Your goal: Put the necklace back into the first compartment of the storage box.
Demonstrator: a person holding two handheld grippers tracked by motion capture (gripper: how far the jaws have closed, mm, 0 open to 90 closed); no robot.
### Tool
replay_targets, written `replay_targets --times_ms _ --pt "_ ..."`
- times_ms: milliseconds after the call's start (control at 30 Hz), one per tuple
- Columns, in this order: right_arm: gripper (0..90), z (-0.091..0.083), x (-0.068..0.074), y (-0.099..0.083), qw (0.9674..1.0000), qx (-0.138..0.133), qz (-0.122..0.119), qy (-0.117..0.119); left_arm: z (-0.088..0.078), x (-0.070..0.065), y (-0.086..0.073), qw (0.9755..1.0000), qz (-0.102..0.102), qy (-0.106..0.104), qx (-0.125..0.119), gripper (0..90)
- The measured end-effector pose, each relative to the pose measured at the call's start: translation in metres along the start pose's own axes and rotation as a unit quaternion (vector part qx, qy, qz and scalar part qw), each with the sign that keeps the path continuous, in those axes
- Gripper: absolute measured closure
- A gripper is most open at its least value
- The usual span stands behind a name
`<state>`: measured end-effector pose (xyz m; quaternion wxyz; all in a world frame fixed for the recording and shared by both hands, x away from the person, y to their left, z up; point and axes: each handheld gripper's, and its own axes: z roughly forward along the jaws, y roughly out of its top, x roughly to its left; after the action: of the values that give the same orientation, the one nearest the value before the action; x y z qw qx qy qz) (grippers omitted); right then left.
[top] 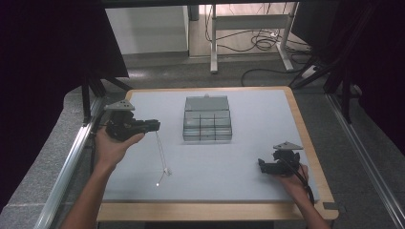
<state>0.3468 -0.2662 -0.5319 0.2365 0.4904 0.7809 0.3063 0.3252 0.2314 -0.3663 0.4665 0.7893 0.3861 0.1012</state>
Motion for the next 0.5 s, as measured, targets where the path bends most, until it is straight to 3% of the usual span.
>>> replay_targets --times_ms 500 --pt "3.5 0.0 0.0 0.0 1.0 0.0 0.001 0.0 -0.016 -0.002 0.026 0.9998 0.008 0.005 -0.018 81.3"
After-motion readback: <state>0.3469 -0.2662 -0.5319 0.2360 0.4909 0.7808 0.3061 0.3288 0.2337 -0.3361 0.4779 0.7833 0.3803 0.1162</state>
